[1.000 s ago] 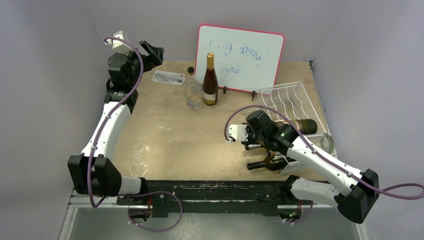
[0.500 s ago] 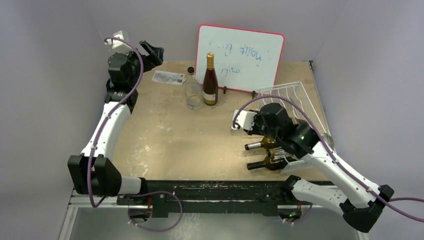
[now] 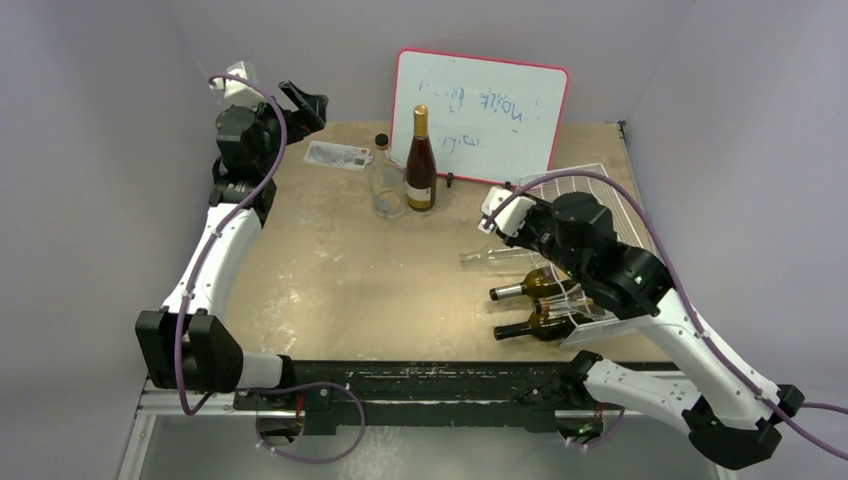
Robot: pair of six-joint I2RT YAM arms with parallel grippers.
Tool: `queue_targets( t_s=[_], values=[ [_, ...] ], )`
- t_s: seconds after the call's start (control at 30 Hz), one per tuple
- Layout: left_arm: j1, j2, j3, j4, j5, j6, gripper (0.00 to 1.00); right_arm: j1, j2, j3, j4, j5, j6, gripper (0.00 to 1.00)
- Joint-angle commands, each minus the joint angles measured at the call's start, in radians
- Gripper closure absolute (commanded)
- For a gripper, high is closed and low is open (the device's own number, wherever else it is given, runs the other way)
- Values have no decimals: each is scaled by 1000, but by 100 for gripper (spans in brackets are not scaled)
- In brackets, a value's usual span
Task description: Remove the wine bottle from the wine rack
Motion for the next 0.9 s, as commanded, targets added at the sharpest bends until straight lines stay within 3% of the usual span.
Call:
queue_targets(
  t_s=[0.0,0.4,0.6,0.87],
  values=[
    [-4,-31,39,26,-6,20,4,3,-19,113,143,80,-41,100],
    [-4,-29,40,21,-9,23,4,3,87,263,326,-144,107,100],
    [-4,-33,41,20,-11,25,4,3,122,178,584,-287,258,100],
    [8,-41,51,4,-26,47,4,3,288,92,935,-455,458,100]
  ],
)
